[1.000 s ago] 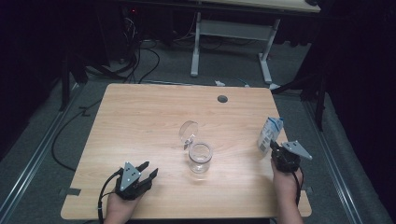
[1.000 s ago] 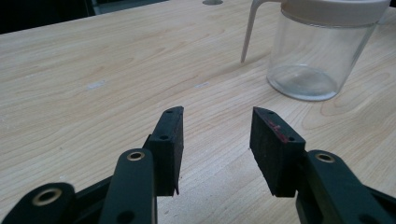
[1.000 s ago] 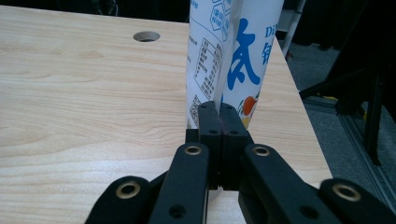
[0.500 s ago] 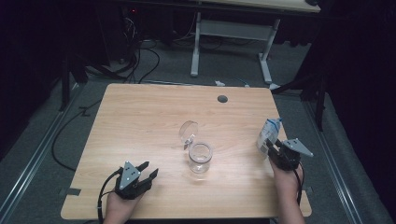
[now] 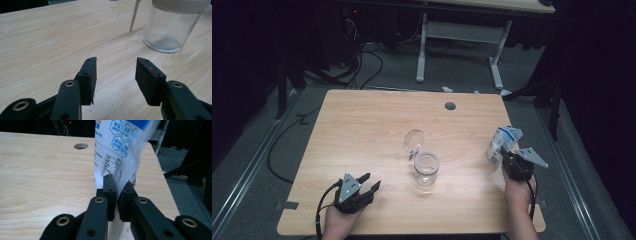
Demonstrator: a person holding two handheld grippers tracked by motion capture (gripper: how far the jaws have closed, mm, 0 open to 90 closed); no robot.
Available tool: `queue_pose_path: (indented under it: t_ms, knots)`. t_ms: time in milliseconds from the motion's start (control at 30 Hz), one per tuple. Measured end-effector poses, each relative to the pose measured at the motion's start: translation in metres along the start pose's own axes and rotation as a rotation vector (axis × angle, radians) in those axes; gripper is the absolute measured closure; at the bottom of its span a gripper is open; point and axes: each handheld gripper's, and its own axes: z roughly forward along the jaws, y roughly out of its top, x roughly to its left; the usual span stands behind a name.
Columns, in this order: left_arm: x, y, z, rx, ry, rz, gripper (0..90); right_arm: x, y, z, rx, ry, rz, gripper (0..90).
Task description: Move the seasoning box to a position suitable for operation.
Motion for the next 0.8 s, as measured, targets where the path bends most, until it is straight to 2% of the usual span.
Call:
queue_pose_path:
  t_ms: [100, 200, 467, 633, 800]
  knots:
    - [0.0, 0.0, 0.0, -0.002, 0.001, 0.003, 51.9, -0.001, 0.0, 0.0, 0.003, 0.018, 0.016, 89.3]
    - [0.0, 0.0, 0.0, -0.006, -0.002, 0.003, 51.6, 0.0, 0.001, 0.0, 0.009, 0.019, -0.022, 89.7]
    - [-0.001, 0.001, -0.001, -0.014, -0.013, -0.005, 50.8, 0.004, 0.011, 0.0, 0.045, 0.077, -0.05, 90.0]
    - [0.0, 0.001, -0.001, -0.018, -0.019, -0.012, 50.7, 0.011, 0.017, -0.005, 0.071, 0.11, -0.096, 90.0]
    - [0.001, 0.0, -0.001, -0.02, -0.025, -0.02, 50.6, 0.015, 0.022, -0.012, 0.091, 0.157, -0.097, 90.0]
